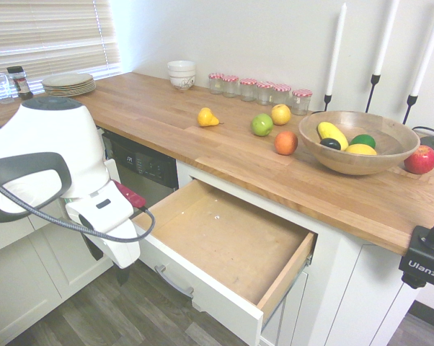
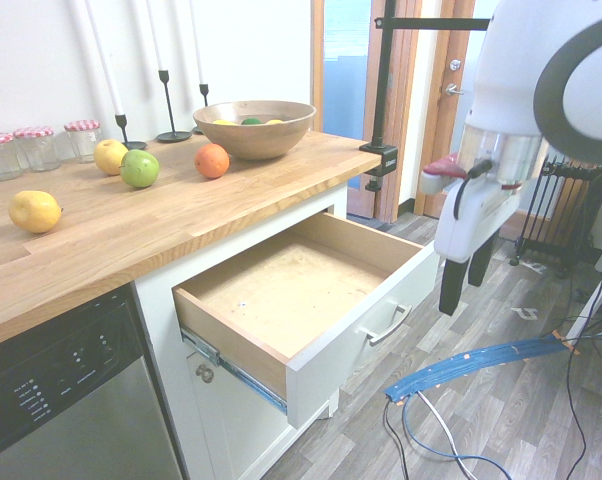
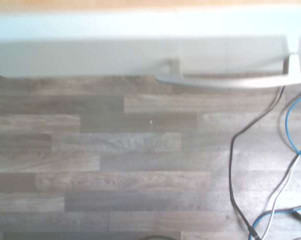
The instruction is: Close the drawer
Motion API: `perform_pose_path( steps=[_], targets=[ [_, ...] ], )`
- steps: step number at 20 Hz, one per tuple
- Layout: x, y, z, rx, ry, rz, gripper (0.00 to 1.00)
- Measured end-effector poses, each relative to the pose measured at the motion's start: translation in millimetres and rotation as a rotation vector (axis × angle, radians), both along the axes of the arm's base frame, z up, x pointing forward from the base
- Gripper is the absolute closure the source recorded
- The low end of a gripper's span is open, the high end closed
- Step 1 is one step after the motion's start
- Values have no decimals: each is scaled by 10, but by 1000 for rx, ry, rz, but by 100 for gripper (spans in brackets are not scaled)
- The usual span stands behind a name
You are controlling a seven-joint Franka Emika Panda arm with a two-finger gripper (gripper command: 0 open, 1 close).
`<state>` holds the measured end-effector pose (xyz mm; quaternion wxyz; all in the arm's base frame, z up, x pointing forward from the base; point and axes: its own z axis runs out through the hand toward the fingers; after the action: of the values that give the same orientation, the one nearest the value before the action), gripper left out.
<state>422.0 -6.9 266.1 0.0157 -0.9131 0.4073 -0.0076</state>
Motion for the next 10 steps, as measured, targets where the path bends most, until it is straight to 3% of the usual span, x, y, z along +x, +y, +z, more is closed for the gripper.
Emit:
perform_pose_path(
  steps=[10],
  targets=[
    [178, -329, -994, 14, 53, 1, 0]
  ],
)
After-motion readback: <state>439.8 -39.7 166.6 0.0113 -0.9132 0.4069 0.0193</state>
